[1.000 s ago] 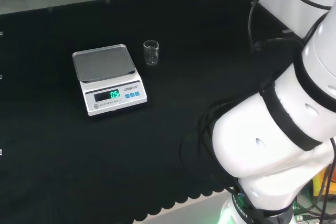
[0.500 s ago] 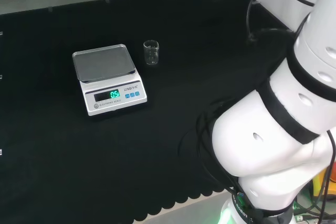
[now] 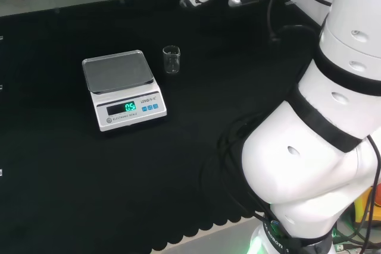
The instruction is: Pick up the beaker.
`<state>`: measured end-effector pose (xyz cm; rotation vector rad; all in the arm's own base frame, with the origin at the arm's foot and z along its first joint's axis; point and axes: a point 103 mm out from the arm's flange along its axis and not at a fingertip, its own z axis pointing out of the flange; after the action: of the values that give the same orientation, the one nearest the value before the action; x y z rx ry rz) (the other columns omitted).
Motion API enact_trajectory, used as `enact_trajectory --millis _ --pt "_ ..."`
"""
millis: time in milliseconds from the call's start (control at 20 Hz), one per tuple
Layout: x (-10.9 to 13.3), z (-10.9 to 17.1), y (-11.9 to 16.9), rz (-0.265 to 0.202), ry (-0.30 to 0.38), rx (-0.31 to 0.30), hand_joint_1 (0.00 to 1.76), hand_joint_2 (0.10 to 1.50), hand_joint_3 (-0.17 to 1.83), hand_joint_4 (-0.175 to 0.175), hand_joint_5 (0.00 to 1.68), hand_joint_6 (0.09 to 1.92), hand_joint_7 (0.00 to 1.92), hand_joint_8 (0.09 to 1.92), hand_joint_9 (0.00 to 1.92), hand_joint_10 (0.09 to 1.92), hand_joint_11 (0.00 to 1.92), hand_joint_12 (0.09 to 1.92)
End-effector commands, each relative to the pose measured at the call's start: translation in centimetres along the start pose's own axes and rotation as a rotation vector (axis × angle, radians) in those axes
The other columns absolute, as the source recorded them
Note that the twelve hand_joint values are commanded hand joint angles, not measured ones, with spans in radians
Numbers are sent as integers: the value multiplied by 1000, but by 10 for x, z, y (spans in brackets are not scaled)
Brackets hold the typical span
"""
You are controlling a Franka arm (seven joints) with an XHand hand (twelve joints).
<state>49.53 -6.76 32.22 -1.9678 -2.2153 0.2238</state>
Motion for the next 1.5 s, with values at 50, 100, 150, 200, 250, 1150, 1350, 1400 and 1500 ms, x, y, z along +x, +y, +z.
enact_trajectory --millis 50,100,150,200,250,1150,1350,1400,1500 --pt "36 23 50 -24 24 9 472 851 344 -106 216 87 0 658 0 831 270 1389" --pt "42 24 53 -18 31 8 471 851 343 -106 215 87 0 658 0 832 270 1389" --pt "50 25 57 -3 40 4 471 851 343 -106 215 87 0 658 0 833 271 1389" --pt "59 26 60 12 42 -2 470 852 342 -106 215 87 0 661 0 839 272 1389" --pt "66 27 63 27 44 -5 469 853 341 -107 214 87 0 664 0 843 273 1389" --pt "127 74 99 147 87 40 479 867 329 -124 185 87 0 606 0 829 265 1388" --pt "109 88 104 161 96 44 493 870 328 -124 185 87 0 604 0 826 263 1388" --pt "106 91 106 161 99 48 497 871 328 -123 186 87 0 605 0 825 262 1388" --pt "99 97 109 161 92 58 503 872 329 -123 188 87 0 608 0 824 261 1389"
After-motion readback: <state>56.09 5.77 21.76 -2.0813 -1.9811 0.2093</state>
